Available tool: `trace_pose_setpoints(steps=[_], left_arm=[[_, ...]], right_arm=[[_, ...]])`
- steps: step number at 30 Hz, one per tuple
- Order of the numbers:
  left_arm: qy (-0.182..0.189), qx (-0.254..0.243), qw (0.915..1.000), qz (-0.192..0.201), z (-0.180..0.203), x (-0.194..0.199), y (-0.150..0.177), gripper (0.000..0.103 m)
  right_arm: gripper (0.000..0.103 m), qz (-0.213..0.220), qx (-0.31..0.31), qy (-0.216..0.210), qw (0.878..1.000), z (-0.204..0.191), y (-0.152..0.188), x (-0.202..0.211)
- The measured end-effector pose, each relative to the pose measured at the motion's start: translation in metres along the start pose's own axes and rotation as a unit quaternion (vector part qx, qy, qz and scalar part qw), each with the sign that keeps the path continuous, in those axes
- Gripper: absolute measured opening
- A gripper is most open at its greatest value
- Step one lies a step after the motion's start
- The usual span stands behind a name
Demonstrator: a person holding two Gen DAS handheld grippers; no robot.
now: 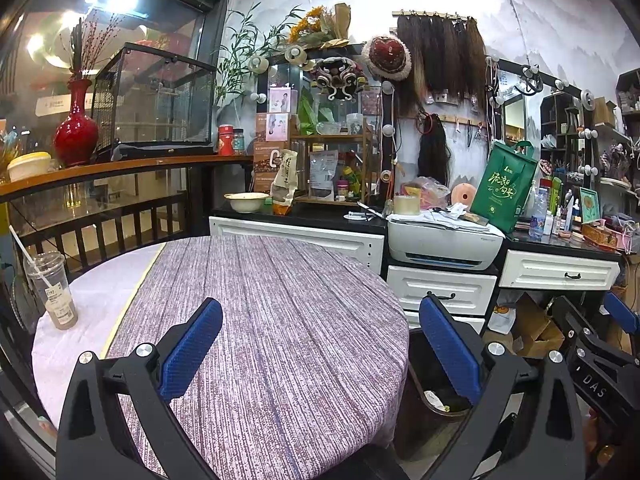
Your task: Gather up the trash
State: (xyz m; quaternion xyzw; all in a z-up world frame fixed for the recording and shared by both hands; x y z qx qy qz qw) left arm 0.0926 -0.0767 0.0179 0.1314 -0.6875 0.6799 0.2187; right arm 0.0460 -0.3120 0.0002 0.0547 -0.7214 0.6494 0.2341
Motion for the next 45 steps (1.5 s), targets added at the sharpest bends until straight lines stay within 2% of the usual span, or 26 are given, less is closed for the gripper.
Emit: trace_pose_setpoints(steps=[45], left_arm=[[-0.006,0.005,1.0,-0.006,-0.0051,-0.0011,0.0073,0.097]], right_arm=[[0.097,-0.012,-0.009,0.003,1.0,0.0021,0.0061,-0.0079]])
Point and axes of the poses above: each gripper's, at about its wrist camera, not at the fingertips, and x roughly against the way its jaws point, z to its right, y to its underside, the point moved 10 cm from there along -x, roughly the way its jaws point, and after that the axes turned 14 degrees about -z, right-handed, at the moved point
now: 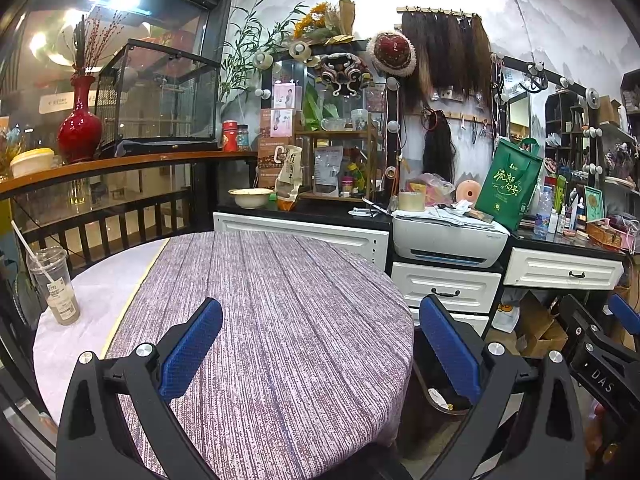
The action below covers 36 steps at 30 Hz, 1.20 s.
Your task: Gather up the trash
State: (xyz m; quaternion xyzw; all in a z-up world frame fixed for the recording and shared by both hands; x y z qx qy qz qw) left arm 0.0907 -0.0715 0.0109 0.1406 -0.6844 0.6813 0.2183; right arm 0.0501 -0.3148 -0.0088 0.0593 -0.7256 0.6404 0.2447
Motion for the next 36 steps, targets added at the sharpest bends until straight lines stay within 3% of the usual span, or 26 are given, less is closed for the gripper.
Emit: trace_pose_setpoints(steps=[36], left_arm=[[0.012,-0.003,0.9999,-0.011,0.005,-0.007,0.012,0.097]], right_arm=[[0.097,-0.009,-0.007,0.005,1.0,-0.003,0.006,-0.003]])
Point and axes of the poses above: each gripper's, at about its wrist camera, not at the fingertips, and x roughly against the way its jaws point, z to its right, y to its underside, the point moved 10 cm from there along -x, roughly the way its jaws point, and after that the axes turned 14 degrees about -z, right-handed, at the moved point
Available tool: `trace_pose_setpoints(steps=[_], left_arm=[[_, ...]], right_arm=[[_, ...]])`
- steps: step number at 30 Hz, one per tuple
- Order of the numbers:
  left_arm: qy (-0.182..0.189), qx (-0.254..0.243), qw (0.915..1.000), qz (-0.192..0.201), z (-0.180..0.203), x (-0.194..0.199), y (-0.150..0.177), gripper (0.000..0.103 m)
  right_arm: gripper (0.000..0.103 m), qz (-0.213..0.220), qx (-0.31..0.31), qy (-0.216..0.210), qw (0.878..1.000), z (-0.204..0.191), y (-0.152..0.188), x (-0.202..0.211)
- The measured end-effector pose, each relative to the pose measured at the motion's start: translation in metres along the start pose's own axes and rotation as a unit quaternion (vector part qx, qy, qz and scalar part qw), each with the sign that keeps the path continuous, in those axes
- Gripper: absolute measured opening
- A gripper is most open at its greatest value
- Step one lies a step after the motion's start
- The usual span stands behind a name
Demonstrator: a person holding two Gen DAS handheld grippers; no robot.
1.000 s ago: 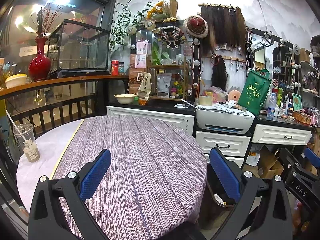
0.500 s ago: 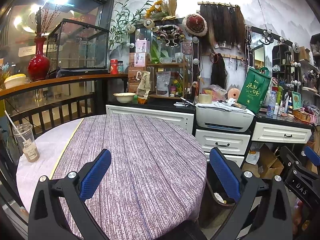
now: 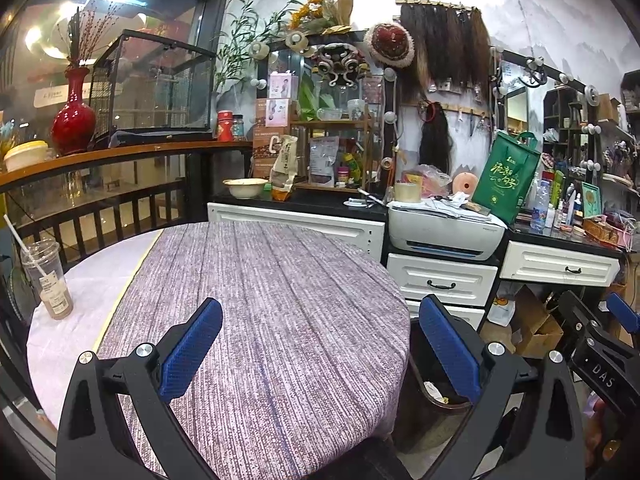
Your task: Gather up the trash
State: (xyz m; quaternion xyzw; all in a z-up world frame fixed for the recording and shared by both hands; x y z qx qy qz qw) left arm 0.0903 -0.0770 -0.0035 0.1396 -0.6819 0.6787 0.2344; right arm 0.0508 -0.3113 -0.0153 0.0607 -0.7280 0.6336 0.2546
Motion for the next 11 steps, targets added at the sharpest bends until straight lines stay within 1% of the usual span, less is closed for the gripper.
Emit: trace_pose_setpoints(steps=[7,11], left_arm=[[-0.013,-0.013,0.9998,-0.002,0.0022,0.0023,0.0022,0.097],[-0.01,-0.014,0.9998,-0.009,0.0019,0.0007,0.0023,0.097]], right_arm=[[0.097,-0.003,0.001,0.0,1.0,-0.0022,0.0006,-0.0016],[0.097,-0.003,0.001,0.0,1.0,-0.0028,0.0007,-0.0016]])
Point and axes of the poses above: each gripper's, at about its wrist camera, not at the fingertips, and x roughly against the way its jaws point, z to its right, y to its underside, the point moved 10 cm from there along -x, roughly the way its jaws point, and after that the axes turned 14 degrees about -z, right-handed, at the moved point
